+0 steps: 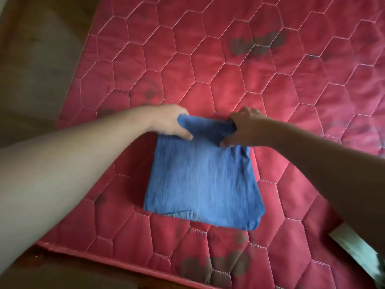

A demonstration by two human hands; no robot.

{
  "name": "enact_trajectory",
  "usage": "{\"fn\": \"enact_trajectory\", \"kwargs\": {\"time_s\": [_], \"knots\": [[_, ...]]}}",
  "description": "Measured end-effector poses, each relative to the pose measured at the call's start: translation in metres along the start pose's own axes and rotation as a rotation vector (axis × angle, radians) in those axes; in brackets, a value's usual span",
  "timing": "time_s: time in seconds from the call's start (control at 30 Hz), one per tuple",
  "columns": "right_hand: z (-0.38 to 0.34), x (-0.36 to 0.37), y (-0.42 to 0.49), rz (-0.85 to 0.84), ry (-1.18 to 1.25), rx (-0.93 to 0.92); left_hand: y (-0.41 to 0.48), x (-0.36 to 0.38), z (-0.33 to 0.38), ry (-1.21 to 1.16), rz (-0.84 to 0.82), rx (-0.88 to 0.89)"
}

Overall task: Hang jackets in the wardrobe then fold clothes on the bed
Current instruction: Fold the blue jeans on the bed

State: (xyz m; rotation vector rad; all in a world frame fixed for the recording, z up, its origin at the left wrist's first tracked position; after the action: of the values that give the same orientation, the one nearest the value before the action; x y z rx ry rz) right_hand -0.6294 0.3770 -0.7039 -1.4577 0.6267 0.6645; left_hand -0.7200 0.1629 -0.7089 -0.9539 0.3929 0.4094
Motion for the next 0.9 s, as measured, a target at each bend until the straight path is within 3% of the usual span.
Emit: {"fn": "enact_trajectory", "kwargs": {"time_s": [0.17, 0.3, 0.4, 0.47, 0.6, 0.7, 0.8, 0.9], "knots": [[-0.03, 0.033, -0.041, -0.097, -0.033, -0.068, -0.026, 0.049, -0.003, 0.22, -0.156, -0.077], [-0.037, 0.051, -0.061, -0.236, 0.22, -0.126, -0.049, 0.064, 0.0, 0.032, -0.256, -0.08], [-0.033, 0.037, -0.075, -0.227, 0.234, -0.158, -0.065, 0.057, 0.008, -0.068, -0.244, -0.068], [-0.023, 0.007, -0.081, -0.106, 0.213, -0.132, -0.074, 0.033, 0.023, -0.067, -0.121, -0.003], [0.015, -0.092, -0.096, 0.327, 0.161, -0.033, -0.091, -0.049, 0.073, -0.089, 0.315, 0.238], [0.027, -0.139, -0.109, 0.634, 0.008, -0.019, -0.102, -0.083, 0.104, 0.082, 0.549, 0.447], [0.024, -0.116, -0.101, 0.802, -0.166, 0.034, -0.1, -0.066, 0.102, 0.323, 0.729, 0.55], [0.008, -0.05, -0.084, 0.837, -0.261, 0.108, -0.08, -0.013, 0.072, 0.488, 0.808, 0.513]]}}
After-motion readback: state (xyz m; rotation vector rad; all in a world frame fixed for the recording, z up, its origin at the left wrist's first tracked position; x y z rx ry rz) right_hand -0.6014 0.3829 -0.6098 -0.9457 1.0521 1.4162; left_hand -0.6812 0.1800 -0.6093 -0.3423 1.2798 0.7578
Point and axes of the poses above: each hand's wrist, its own y-axis towards the middle knuckle, its own x-axis out of the palm, z = x × y, the point moved 2 cm from there along y, towards the middle knuckle, and after that the axes turned 14 degrees about -y, right-handed, at the moved point
